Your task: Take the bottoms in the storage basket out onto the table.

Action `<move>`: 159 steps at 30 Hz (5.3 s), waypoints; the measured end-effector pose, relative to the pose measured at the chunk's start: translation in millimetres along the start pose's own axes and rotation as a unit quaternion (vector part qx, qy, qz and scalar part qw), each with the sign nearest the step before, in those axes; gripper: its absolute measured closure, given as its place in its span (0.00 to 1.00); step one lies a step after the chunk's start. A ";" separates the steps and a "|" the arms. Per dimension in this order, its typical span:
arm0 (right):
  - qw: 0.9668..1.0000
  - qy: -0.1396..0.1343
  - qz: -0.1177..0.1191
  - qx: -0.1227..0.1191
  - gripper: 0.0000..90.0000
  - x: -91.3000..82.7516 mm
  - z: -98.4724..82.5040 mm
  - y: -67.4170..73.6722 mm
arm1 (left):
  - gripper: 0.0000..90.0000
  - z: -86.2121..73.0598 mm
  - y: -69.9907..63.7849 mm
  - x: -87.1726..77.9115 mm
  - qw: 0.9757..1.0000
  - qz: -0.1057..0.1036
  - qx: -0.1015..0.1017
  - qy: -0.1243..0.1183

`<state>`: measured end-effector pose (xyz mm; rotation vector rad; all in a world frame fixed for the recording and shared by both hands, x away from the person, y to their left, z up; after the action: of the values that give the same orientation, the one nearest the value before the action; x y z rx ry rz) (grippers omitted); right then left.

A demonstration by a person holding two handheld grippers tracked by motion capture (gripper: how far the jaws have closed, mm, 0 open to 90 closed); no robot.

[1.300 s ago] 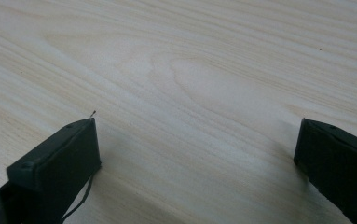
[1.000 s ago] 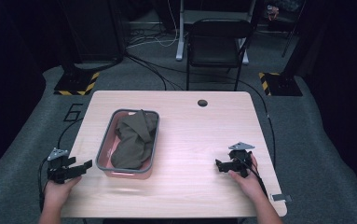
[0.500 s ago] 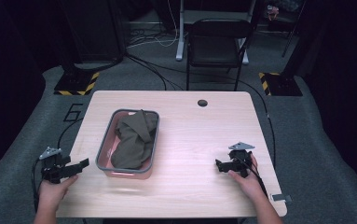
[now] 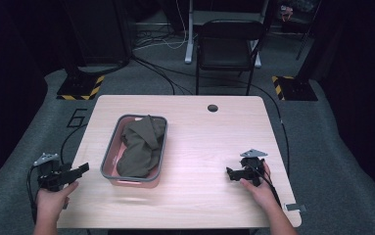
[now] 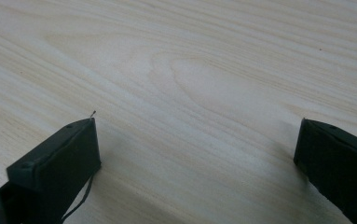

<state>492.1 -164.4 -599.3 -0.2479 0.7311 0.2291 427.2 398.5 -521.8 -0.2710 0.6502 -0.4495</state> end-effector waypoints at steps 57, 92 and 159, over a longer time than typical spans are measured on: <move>1.000 0.000 0.000 0.000 0.00 0.0 0.0 0.0 | 0.29 30.4 -92.3 17.8 0.994 -0.073 0.077 0.041; 1.000 0.000 0.000 0.000 0.00 0.0 0.0 0.1 | 0.26 60.7 -129.2 70.5 0.989 -0.091 0.094 0.070; 1.000 0.000 0.000 0.000 0.00 0.0 0.0 0.0 | 0.20 60.4 -107.4 154.6 0.986 -0.052 0.062 0.145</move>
<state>492.2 -164.4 -599.3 -0.2480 0.7313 0.2293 540.6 236.7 -515.3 -0.1227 0.8912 -0.6350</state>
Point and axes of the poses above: each handheld gripper's, and its own axes: x roughly forward along the jaws, z roughly out of its top, y roughly to its left, the point moved 10 cm from there along x, roughly forward along the jaws, and after that the axes turned 12 degrees about -z, right-handed, at the moved point
